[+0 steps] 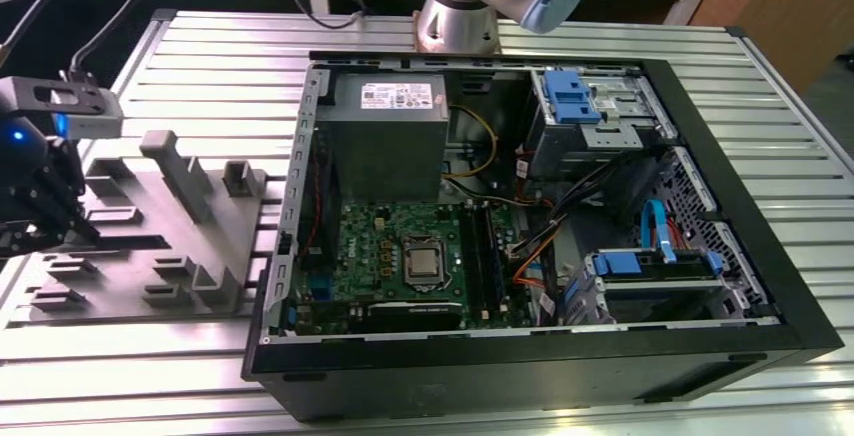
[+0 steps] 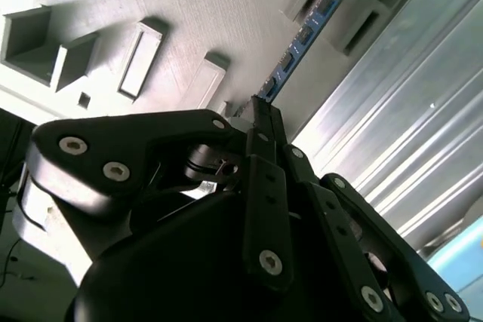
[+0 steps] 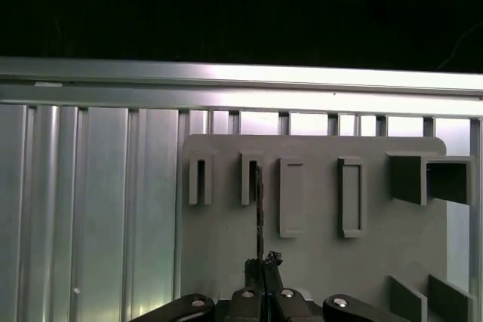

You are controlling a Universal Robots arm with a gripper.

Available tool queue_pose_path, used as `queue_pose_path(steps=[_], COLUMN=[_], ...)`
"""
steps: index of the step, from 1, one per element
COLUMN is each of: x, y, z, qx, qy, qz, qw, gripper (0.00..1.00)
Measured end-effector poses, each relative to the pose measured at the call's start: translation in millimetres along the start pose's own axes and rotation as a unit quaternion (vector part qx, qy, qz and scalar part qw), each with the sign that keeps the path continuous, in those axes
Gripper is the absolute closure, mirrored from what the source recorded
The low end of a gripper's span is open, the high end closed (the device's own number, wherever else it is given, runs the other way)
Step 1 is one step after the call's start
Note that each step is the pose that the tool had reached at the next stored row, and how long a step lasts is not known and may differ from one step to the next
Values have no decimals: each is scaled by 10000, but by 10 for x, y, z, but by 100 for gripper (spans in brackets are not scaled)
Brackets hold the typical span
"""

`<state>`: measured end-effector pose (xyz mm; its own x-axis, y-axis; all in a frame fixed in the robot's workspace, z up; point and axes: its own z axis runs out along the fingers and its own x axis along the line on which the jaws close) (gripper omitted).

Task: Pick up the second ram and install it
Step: 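Pick up the second ram and move it above second insertion slot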

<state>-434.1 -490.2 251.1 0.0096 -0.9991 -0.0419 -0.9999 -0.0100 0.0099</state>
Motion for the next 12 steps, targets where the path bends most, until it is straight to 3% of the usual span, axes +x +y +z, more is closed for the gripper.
queue_pose_path(steps=[12], x=[-34], y=[3], z=[-324], qx=[41], qy=[-3], qz=[-2], qw=[10000], gripper=[89])
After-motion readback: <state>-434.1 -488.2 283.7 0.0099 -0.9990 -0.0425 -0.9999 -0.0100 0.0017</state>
